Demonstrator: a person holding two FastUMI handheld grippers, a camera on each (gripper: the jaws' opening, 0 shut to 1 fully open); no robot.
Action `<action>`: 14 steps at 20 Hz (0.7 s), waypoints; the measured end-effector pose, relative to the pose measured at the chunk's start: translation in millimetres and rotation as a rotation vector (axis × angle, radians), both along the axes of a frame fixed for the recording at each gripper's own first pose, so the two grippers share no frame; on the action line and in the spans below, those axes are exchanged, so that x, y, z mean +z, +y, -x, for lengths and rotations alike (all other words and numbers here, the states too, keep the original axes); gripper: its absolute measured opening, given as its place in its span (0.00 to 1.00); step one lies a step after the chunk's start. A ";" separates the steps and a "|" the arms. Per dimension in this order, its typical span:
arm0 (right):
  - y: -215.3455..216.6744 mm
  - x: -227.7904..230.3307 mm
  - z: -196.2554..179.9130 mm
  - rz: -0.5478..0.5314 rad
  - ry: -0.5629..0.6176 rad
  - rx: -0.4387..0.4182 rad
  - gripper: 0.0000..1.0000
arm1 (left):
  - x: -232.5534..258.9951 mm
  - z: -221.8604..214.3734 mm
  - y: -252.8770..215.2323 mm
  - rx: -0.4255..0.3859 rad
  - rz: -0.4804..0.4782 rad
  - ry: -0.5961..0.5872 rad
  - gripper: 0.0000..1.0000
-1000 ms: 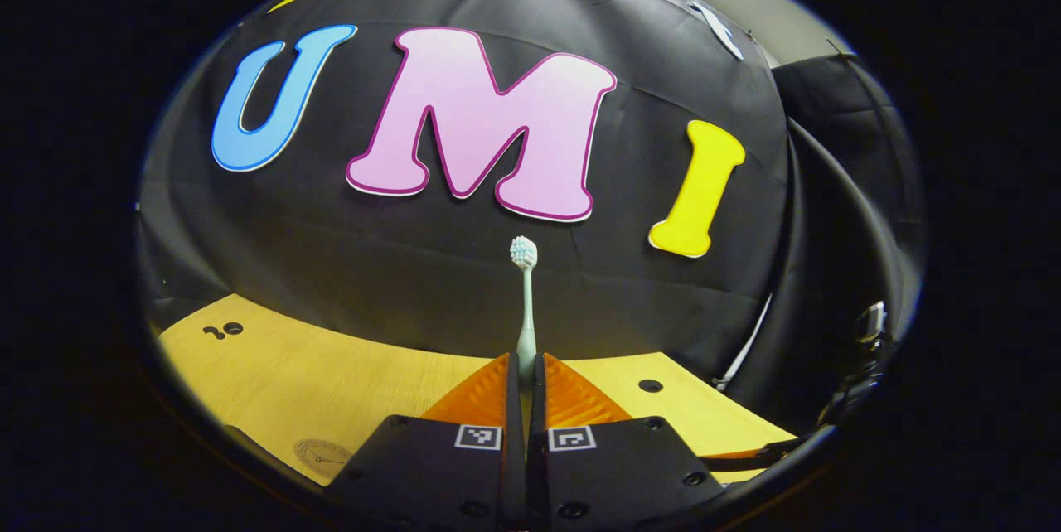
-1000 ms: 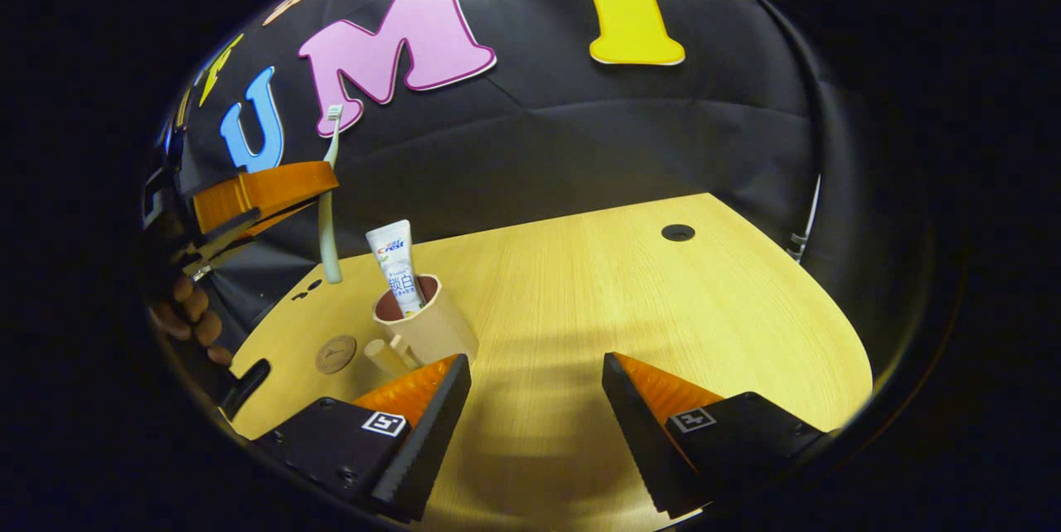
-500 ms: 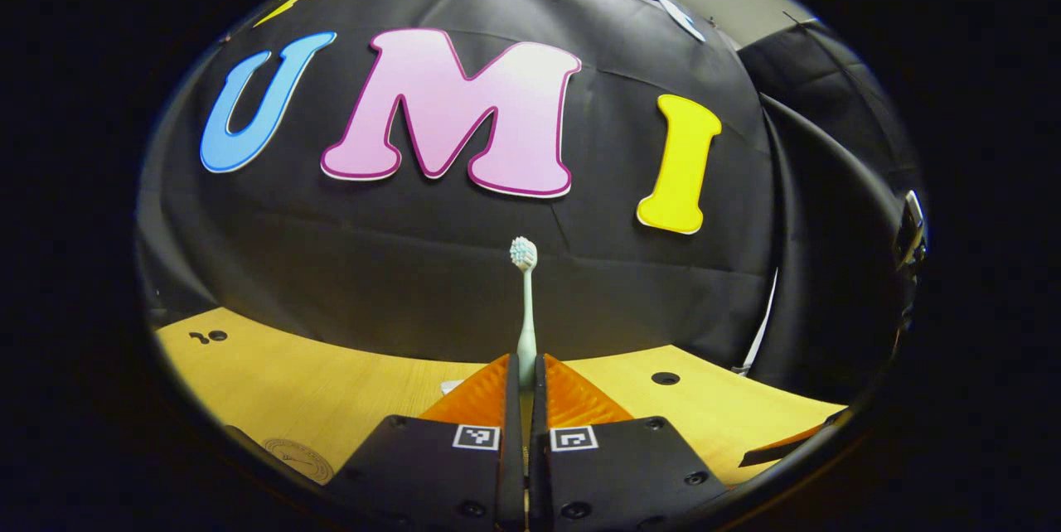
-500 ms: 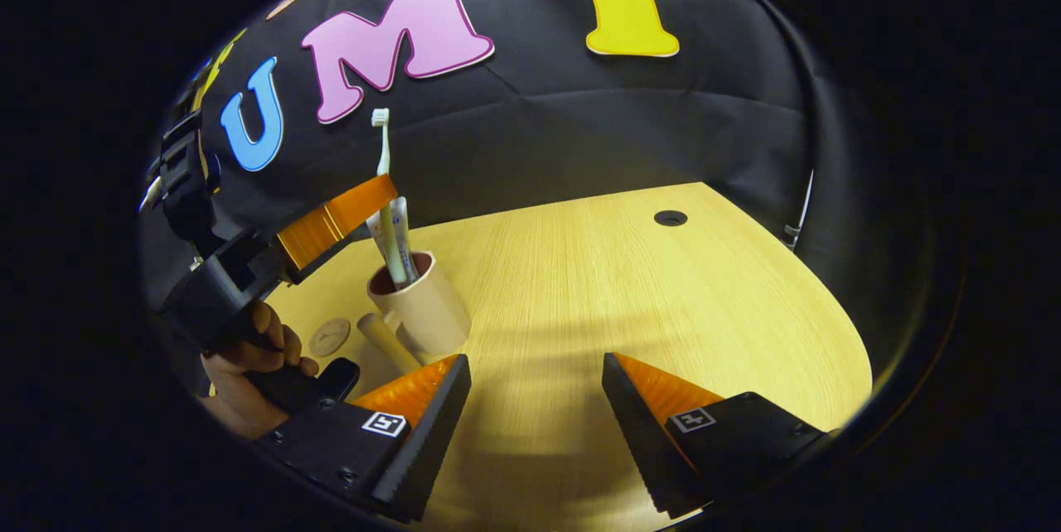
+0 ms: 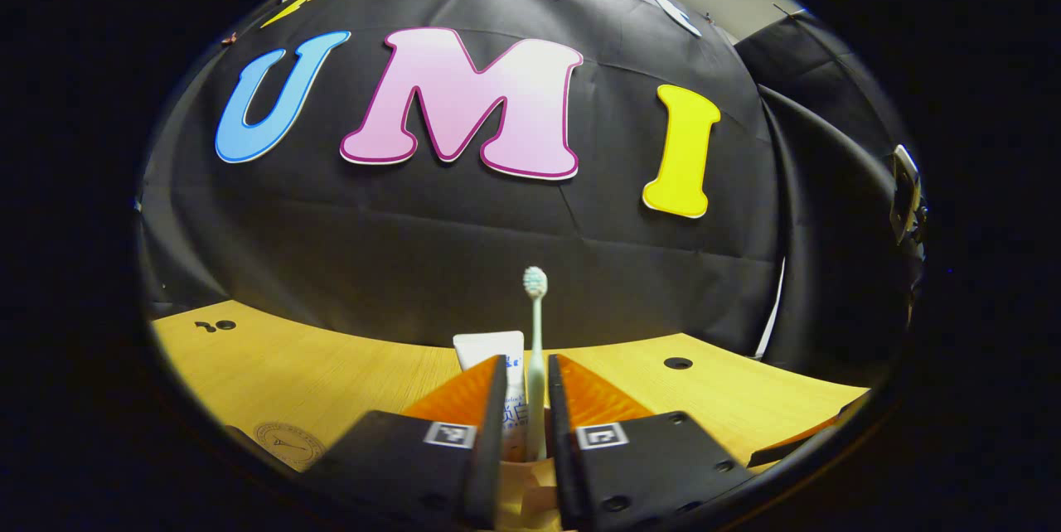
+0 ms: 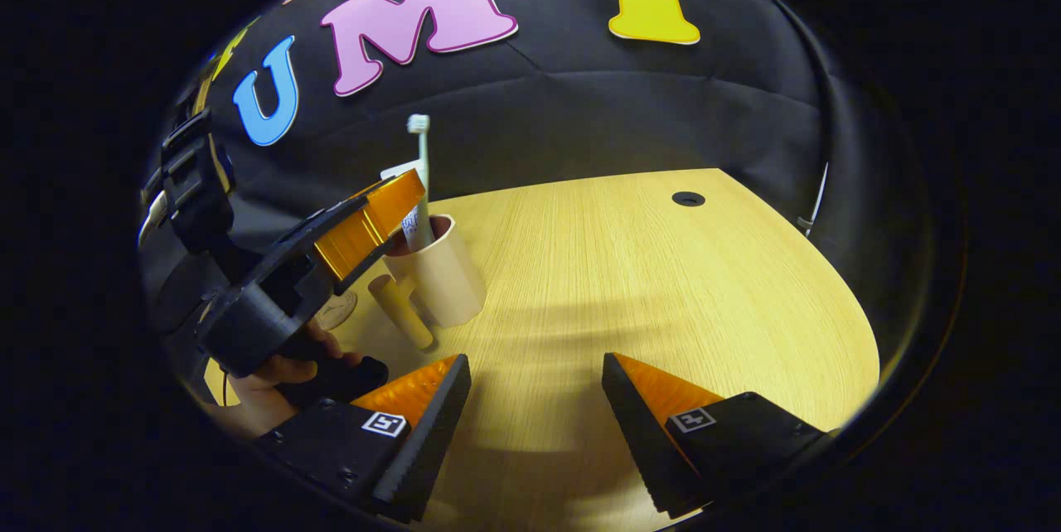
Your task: Put the toothbrush and toothpaste on the desktop into the cup, then pick up the cup and place it on the coaster on the desktop.
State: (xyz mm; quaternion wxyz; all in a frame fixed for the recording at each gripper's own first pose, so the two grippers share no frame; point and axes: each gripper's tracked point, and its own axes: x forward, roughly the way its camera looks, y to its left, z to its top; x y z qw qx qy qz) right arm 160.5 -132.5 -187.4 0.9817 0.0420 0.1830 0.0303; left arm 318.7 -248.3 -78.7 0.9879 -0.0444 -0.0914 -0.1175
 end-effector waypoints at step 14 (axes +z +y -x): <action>17.5 63.9 -48.6 -0.073 0.033 0.019 0.98 | -13.4 94.6 76.2 0.072 0.029 0.156 0.74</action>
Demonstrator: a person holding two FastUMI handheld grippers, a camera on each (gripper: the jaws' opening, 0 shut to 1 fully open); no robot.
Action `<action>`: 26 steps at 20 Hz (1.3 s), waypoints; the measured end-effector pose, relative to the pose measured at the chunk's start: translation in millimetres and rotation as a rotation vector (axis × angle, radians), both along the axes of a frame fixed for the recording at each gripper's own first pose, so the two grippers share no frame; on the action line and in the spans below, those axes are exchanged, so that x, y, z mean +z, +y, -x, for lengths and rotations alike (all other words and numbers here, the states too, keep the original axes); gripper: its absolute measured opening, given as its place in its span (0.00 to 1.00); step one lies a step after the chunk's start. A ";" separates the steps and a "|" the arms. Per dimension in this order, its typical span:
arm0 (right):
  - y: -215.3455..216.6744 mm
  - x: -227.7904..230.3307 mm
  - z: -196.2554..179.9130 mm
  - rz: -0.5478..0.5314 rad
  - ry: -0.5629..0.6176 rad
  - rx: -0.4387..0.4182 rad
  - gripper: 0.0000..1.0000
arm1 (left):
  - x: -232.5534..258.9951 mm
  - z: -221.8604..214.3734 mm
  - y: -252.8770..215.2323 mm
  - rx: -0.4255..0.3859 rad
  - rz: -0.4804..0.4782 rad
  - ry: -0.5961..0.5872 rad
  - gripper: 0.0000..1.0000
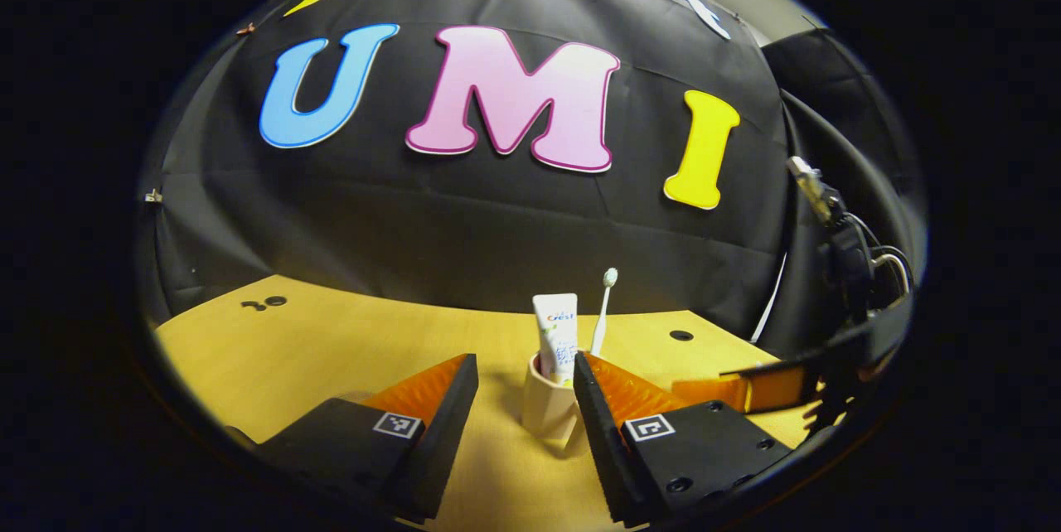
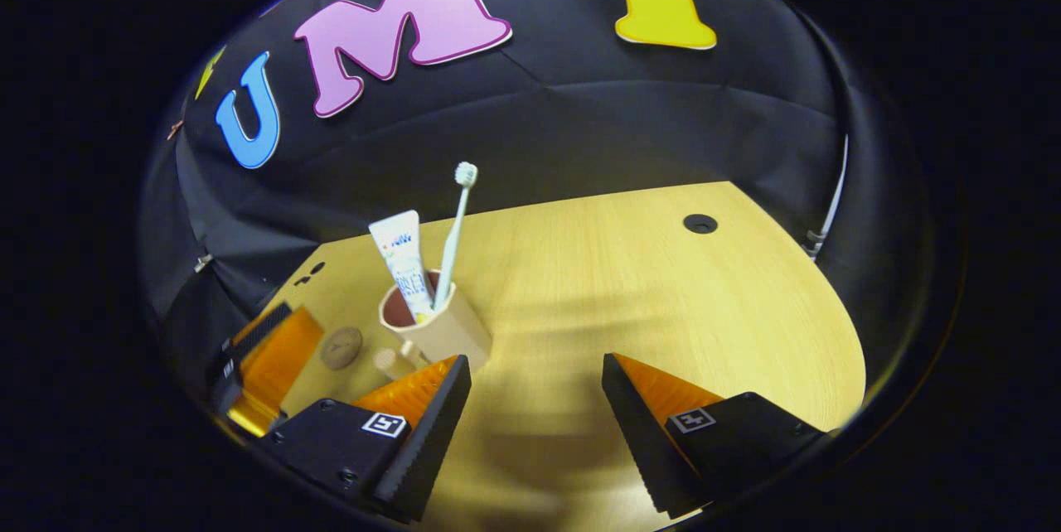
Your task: Put the toothbrush and toothpaste on the desktop into the cup, then pick up the cup and place it on the coaster on the desktop.
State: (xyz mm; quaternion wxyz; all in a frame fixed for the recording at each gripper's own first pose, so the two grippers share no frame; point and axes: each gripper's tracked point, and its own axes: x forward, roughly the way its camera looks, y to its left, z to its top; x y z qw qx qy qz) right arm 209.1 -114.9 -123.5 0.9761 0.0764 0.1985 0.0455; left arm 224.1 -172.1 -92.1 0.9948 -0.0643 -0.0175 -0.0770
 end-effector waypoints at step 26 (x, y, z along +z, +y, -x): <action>101.6 -79.6 -36.7 0.153 0.682 0.164 0.96 | -28.7 87.8 127.6 0.232 0.007 0.151 0.79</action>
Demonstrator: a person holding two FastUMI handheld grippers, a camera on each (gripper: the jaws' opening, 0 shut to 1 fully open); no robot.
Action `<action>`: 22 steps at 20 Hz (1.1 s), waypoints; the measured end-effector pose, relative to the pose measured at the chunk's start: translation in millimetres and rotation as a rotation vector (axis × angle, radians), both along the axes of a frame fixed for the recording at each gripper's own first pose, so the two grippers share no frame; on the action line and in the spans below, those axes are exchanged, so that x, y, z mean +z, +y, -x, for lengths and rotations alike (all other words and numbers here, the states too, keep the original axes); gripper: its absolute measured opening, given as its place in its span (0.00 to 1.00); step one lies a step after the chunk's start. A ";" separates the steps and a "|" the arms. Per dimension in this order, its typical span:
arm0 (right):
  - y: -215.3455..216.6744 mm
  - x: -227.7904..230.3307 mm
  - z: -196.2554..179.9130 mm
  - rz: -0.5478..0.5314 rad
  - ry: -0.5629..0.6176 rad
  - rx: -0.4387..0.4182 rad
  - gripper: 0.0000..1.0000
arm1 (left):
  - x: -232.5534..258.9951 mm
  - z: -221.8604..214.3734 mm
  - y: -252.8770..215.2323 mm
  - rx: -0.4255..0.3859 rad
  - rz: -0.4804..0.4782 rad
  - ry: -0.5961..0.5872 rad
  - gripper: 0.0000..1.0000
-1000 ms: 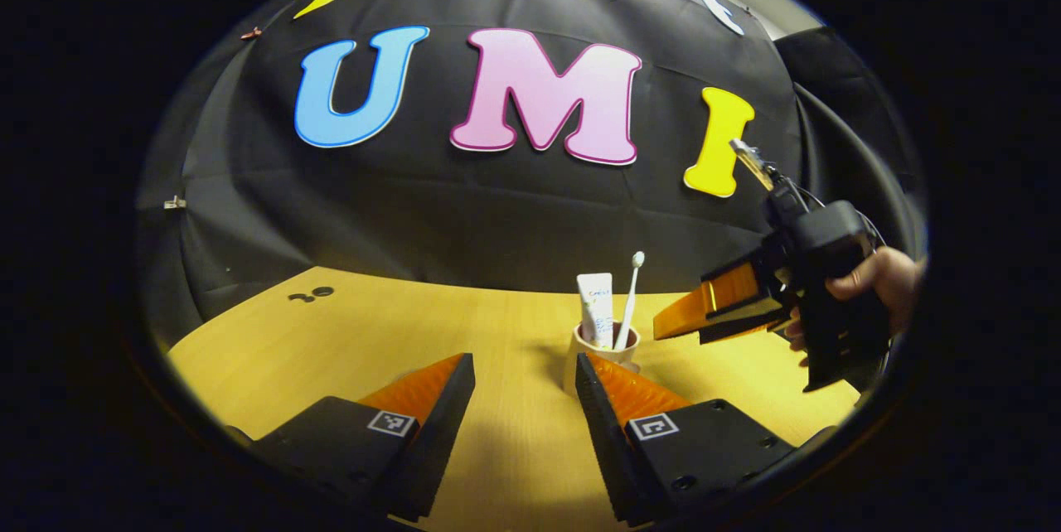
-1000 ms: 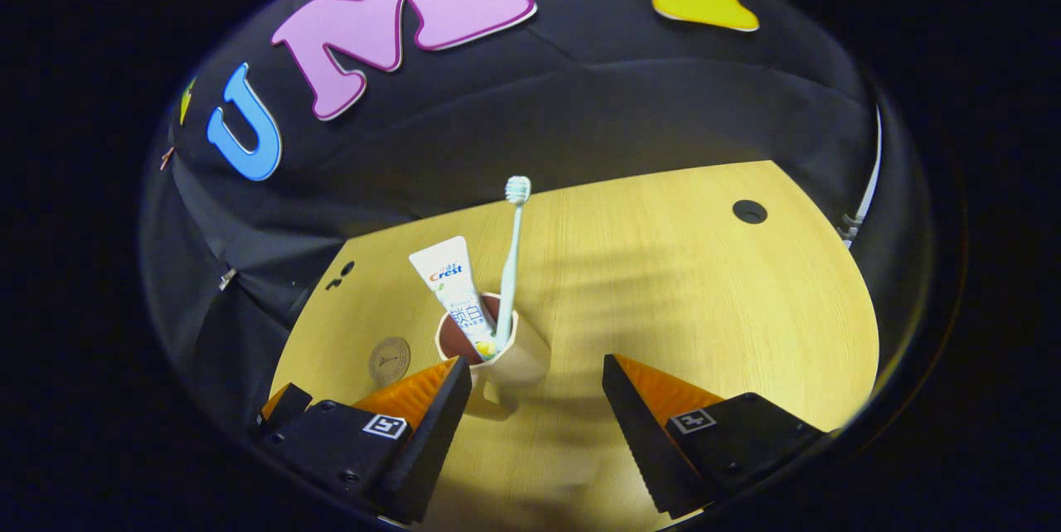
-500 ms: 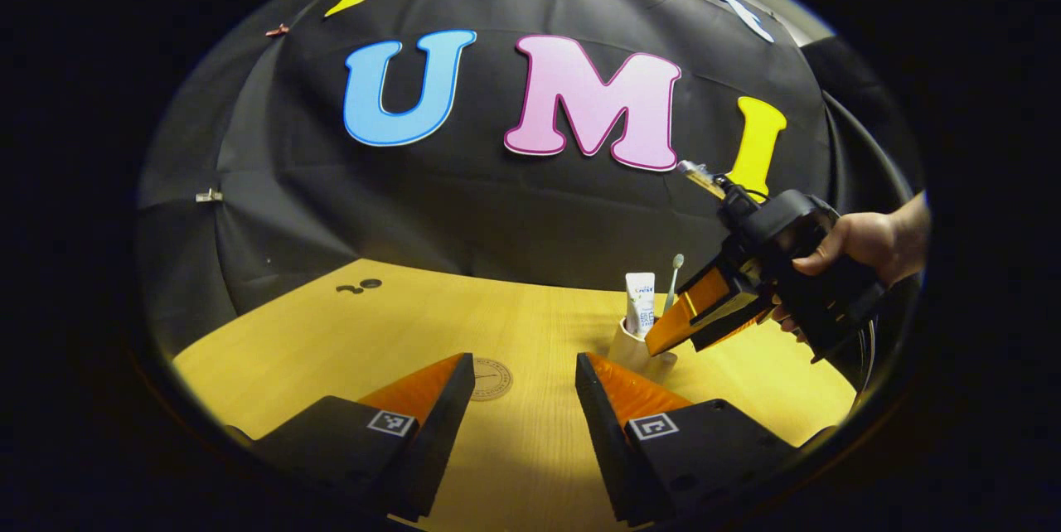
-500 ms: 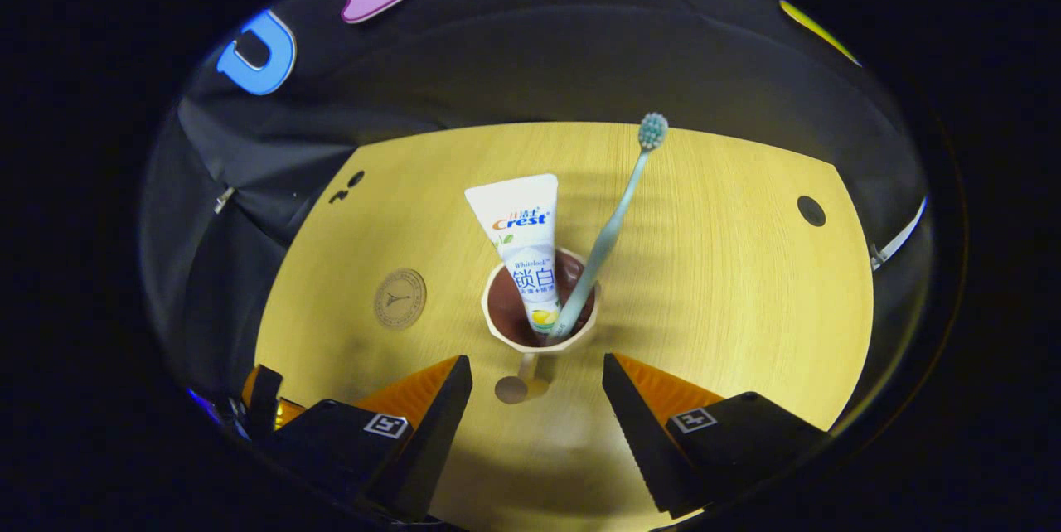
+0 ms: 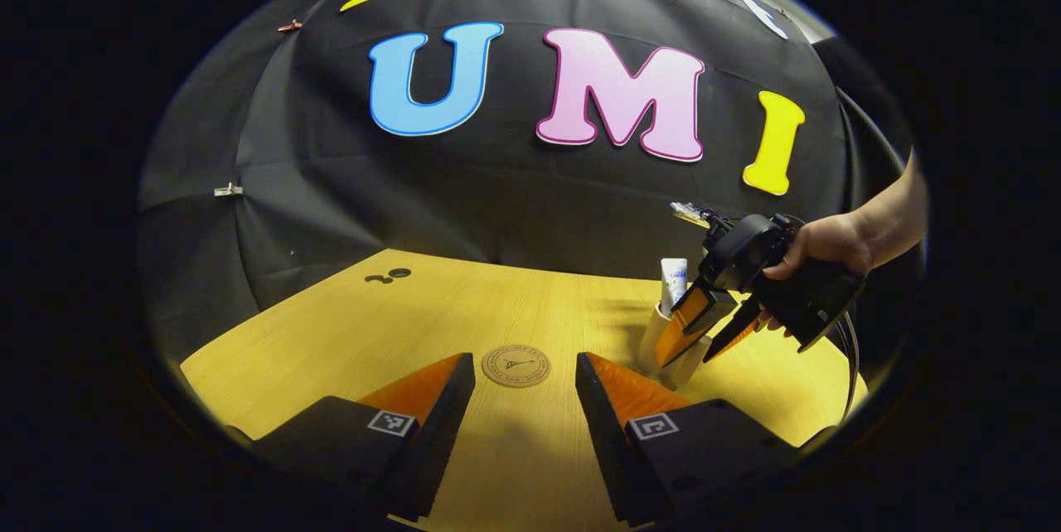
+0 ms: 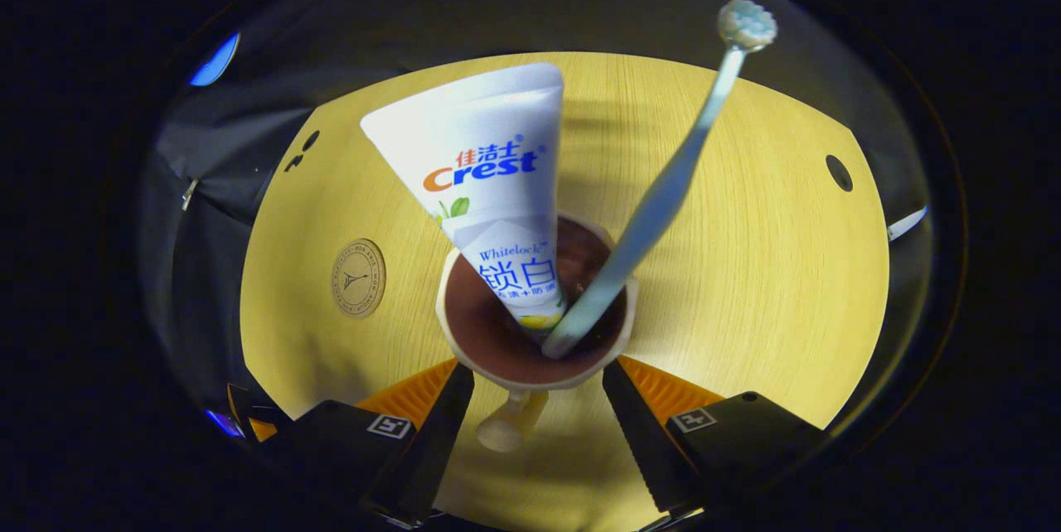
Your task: Put the toothbrush and toothpaste on the desktop into the cup, then pick up the cup and place it on the coaster on the desktop.
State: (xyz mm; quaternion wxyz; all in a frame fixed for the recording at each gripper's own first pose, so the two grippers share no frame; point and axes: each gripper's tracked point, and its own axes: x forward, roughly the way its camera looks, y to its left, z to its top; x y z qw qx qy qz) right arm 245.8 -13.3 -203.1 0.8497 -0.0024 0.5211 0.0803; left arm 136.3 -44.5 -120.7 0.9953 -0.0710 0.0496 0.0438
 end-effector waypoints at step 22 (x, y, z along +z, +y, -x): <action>-2.2 -21.4 -19.5 0.144 -0.059 0.160 0.33 | -36.4 10.1 2.3 0.007 0.036 0.109 0.79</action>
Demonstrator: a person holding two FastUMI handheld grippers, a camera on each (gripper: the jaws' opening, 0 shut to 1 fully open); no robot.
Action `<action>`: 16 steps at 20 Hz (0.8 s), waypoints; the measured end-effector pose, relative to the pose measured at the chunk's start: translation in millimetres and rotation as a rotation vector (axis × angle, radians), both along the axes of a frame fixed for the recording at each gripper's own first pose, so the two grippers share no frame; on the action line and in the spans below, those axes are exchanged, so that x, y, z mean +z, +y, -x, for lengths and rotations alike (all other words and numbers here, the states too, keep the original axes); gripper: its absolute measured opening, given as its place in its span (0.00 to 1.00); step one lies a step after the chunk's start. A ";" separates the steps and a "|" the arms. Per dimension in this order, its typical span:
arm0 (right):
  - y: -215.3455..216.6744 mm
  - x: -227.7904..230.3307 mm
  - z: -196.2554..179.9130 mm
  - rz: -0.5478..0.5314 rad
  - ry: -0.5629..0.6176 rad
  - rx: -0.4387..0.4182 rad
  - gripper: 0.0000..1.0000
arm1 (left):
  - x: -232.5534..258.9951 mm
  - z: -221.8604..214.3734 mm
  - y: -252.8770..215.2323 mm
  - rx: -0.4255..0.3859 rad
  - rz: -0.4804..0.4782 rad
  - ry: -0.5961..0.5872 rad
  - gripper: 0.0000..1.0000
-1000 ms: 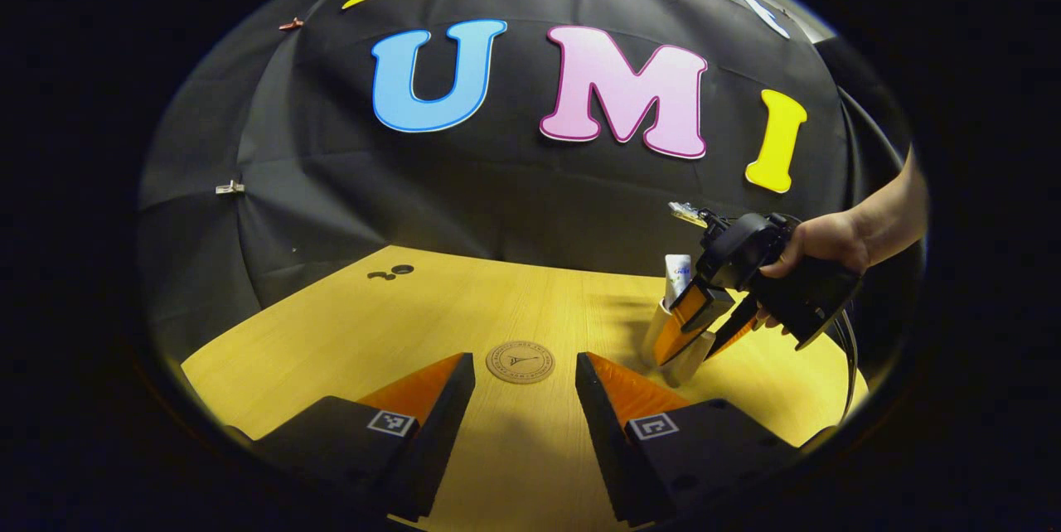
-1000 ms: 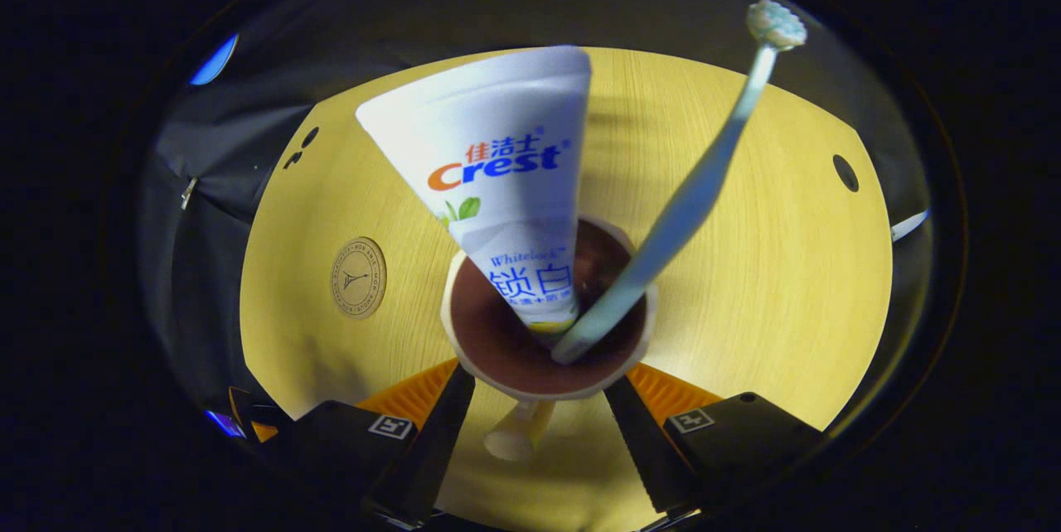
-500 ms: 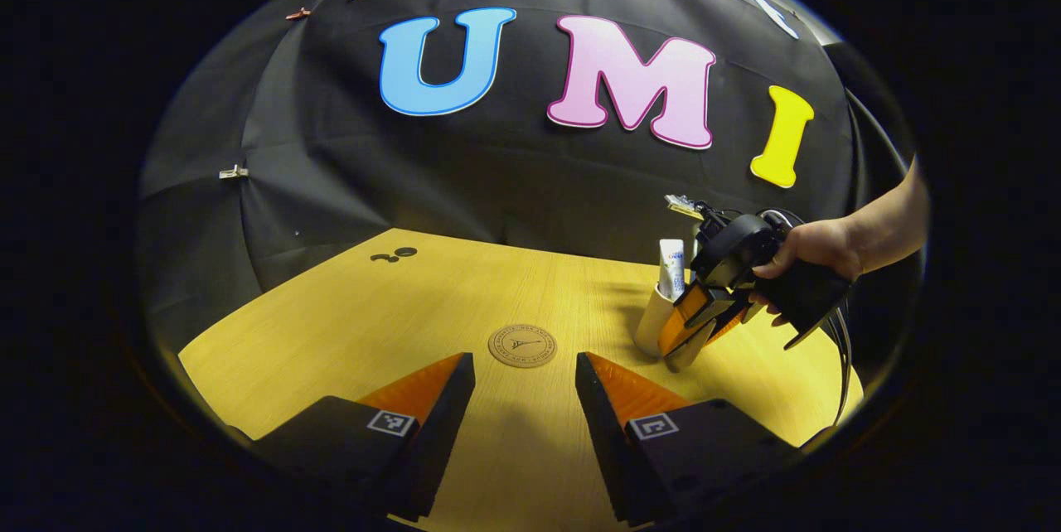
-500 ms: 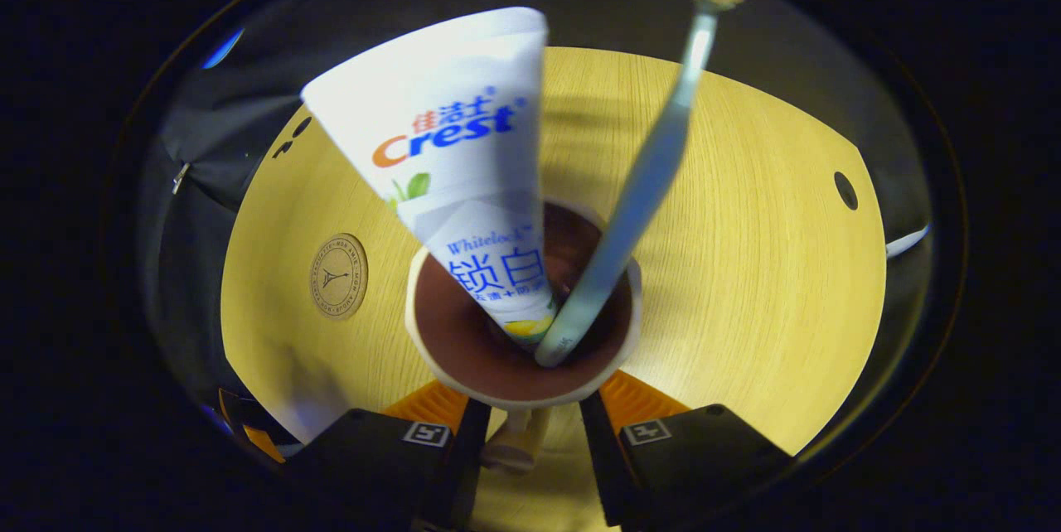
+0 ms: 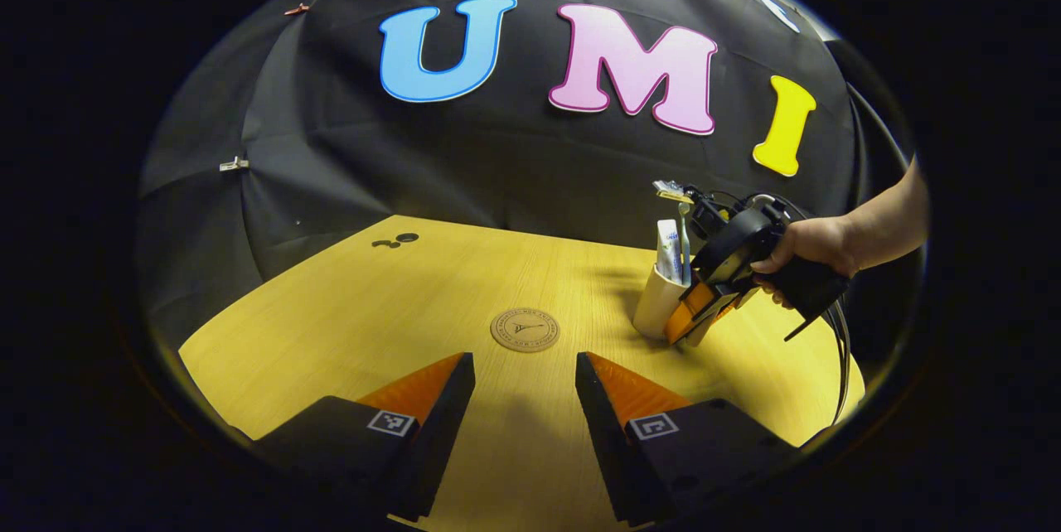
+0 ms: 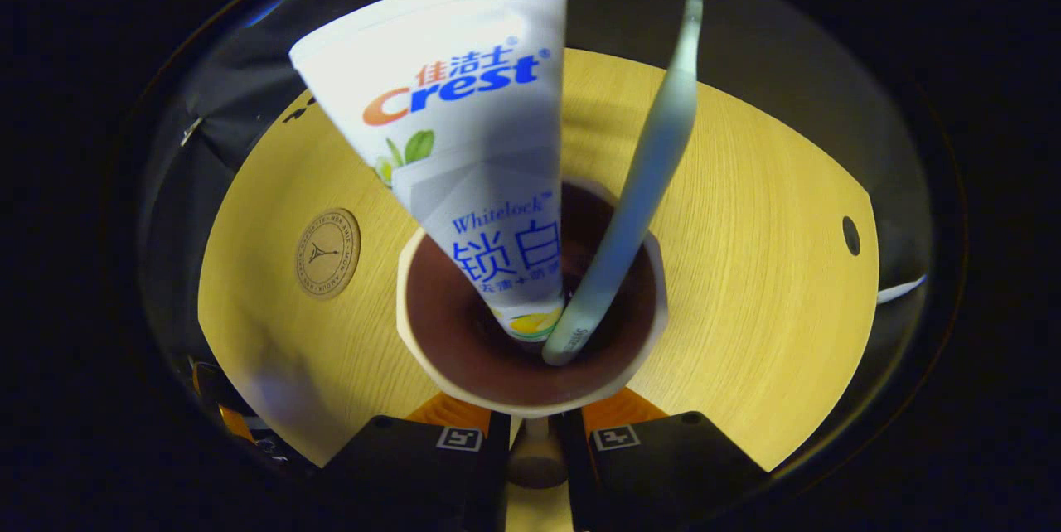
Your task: Put the toothbrush and toothpaste on the desktop into the cup, then pick up the cup and place it on the coaster on the desktop.
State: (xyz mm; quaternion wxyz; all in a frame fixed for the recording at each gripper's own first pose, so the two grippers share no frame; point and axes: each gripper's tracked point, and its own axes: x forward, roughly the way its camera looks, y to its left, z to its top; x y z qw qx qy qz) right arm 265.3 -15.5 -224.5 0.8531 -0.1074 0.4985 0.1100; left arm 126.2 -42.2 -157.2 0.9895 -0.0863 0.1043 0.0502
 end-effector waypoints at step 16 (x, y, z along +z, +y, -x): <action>5.5 13.6 -11.8 0.007 -0.110 0.056 0.31 | -9.2 3.9 -7.7 -0.031 -0.007 0.014 0.78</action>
